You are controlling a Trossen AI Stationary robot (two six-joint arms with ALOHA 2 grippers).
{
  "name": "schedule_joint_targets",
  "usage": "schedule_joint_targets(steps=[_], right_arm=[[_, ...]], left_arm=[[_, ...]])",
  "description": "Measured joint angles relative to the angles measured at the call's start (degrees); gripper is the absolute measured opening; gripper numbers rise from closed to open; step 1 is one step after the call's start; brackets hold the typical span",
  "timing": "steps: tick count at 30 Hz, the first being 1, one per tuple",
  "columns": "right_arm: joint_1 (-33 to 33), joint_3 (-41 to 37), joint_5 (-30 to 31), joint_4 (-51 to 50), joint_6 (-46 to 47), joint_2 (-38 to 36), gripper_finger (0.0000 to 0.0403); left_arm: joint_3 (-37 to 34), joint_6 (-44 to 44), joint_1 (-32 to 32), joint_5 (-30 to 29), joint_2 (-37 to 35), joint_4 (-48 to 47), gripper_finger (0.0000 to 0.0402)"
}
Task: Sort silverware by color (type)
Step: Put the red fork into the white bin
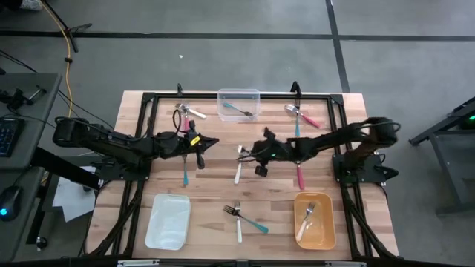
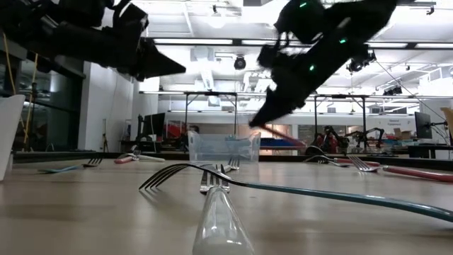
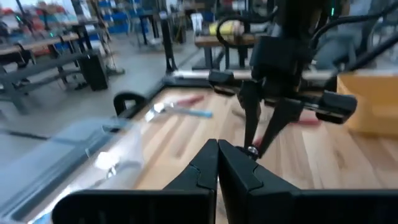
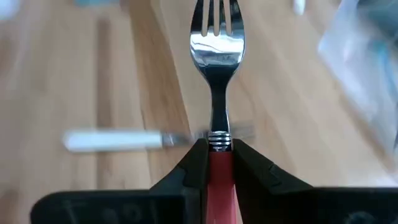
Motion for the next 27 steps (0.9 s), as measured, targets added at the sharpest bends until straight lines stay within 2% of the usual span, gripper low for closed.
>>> schedule_joint_targets(steps=[6,11,16,21,27], right_arm=[[-3.12,-7.71,-1.95,12.92,-2.00,-10.72,0.0042],[-5.17,-8.89,-8.16,19.41,-4.67,-15.23,0.0042],[-5.62,-8.92,-15.35,28.20,-8.03,-14.71,0.0042],[-5.62,-8.91,-20.15,37.00,-8.91,-13.34,0.0042],[-5.59,-8.89,-20.75,38.64,-8.96,-12.47,0.0042]], left_arm=[[0.05,-1.38,0.80,0.09,-0.23,7.95,0.0001],[0.08,-4.43,0.84,1.08,-0.20,9.12,0.0020],[2.54,-6.91,0.42,6.54,1.56,9.59,0.0059],[7.66,-1.52,-1.13,7.76,6.13,9.53,0.0102],[15.53,1.67,-2.02,8.29,11.81,9.45,0.0149]])
